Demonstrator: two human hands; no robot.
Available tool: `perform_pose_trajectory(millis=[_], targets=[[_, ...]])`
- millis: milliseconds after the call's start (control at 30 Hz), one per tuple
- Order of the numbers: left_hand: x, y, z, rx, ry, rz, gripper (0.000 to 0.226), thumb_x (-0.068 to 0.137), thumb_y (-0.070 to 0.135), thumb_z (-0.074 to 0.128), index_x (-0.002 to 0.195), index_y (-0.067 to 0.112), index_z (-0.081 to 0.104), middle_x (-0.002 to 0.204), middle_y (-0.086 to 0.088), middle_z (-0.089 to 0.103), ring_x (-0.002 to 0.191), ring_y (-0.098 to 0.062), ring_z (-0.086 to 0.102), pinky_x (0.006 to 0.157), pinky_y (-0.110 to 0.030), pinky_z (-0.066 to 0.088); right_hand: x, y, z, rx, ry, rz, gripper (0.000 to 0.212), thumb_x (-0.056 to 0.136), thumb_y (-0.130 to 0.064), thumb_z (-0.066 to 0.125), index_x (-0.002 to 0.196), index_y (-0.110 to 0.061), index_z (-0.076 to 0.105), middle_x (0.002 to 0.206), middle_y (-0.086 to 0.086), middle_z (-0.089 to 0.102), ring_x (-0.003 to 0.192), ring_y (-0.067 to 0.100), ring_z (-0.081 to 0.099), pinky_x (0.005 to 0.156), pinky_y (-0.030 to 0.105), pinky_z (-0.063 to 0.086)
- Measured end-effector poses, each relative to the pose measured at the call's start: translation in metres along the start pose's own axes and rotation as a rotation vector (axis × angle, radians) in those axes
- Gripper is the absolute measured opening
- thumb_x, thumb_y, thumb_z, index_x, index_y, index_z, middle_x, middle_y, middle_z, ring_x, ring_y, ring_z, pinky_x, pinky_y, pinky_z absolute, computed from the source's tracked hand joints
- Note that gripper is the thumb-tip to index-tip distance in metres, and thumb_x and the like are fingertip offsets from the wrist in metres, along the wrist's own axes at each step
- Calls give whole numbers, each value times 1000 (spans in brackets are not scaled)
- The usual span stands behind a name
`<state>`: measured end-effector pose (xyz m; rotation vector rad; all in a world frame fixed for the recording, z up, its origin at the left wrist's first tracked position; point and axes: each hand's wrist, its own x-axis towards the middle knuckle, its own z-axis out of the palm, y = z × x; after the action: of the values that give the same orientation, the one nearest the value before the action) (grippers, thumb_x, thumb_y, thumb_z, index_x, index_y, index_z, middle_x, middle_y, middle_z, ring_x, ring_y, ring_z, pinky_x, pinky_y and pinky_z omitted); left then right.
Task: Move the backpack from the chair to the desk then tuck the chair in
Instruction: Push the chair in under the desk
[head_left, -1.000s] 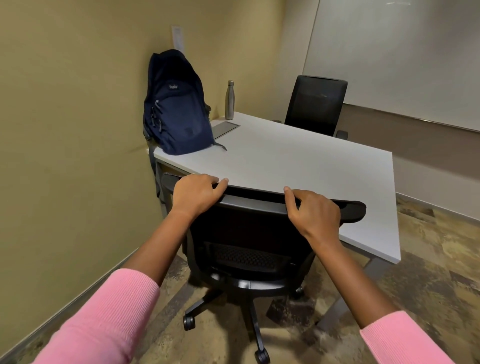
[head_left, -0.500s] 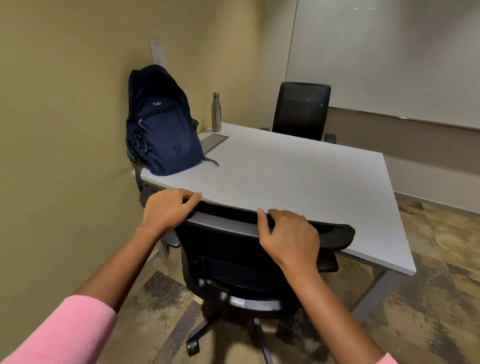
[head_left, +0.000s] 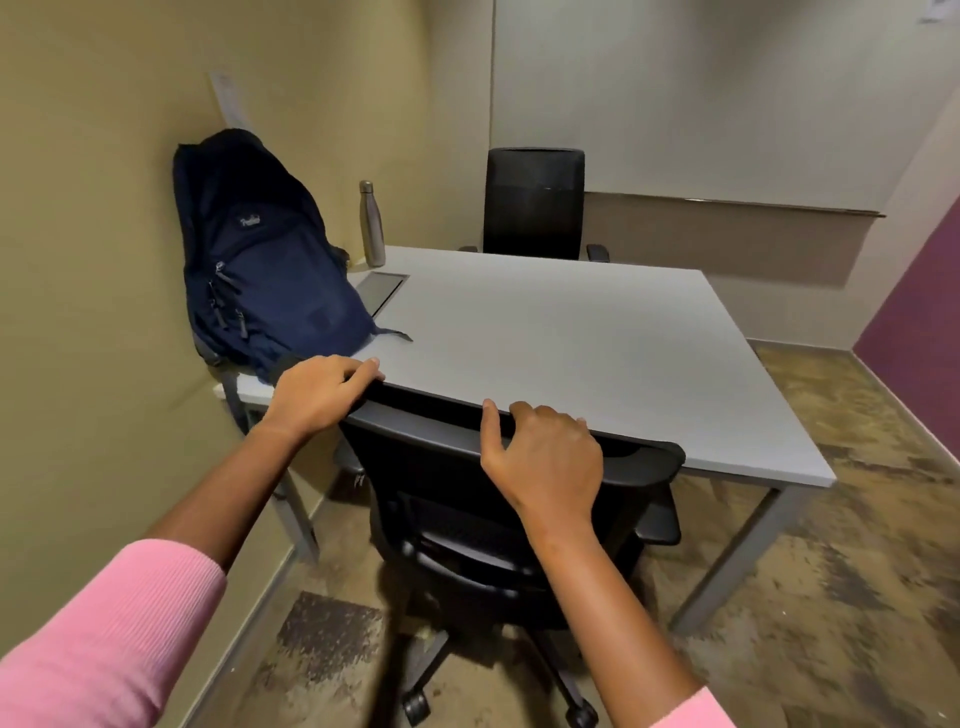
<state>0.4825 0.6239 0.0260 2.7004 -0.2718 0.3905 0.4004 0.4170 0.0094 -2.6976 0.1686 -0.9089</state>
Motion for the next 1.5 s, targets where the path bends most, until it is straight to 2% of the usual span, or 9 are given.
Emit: perform_pose_trajectory(millis=[133,267,433,567,800,1000,1167,1300,1500], targets=[[23,-22,-2,-19,-3,32,59,81,52,20,96,27,71,105,-8,70,96,-29,59,75,-37,43,11,-21,14,-45,9,23,56,82,-46,33,53,-11,67,40,5,57,38,25,53,45,29,52],[37,-33,5,-28,45,46,61,81,51,19,94,24,72,98,-12,71,91,-32,60,71,-37,43,24,-22,27,-50,-8,2,56,81,-47,31,58,-11,68,41,4,57,38,24,53,46,25,45],[46,-25,14,-33,112,34,62,81,48,21,80,12,71,81,-15,71,77,-32,60,61,-35,41,47,-2,38,-7,-54,-49,66,80,-55,16,83,-16,70,68,5,70,64,27,63,52,26,36],[52,-13,20,-42,146,-6,50,93,37,36,67,6,66,67,-16,65,62,-28,50,47,-30,26,65,12,44,28,-79,-63,53,83,-49,28,90,-19,70,77,5,72,72,26,64,51,25,33],[77,-12,30,-48,206,-48,48,93,27,41,47,13,45,54,-11,55,55,-28,47,44,-28,23,93,19,62,48,-97,-66,50,82,-47,28,87,-19,70,73,3,71,69,24,63,45,18,25],[97,-27,31,-20,208,-50,50,87,38,32,63,7,64,60,-13,63,56,-25,49,47,-31,30,107,9,79,28,-87,-69,56,81,-47,22,79,-17,69,66,3,68,62,23,60,45,19,26],[99,-19,29,-51,214,-64,50,91,25,43,41,17,40,39,2,38,47,-24,41,41,-27,17,114,12,77,41,-73,-33,46,81,-41,30,75,-16,69,60,4,65,52,19,47,42,19,22],[100,-21,27,-60,192,-59,42,89,23,44,48,15,48,42,4,39,50,-23,43,41,-26,16,114,10,78,51,-38,-21,42,81,-39,35,80,-18,71,64,3,69,54,20,53,44,16,24],[101,-25,32,-63,213,-1,38,89,26,43,55,15,55,57,-4,54,55,-22,46,41,-24,18,110,11,78,17,-18,4,44,81,-39,33,88,-19,72,78,3,74,70,24,64,46,15,26]])
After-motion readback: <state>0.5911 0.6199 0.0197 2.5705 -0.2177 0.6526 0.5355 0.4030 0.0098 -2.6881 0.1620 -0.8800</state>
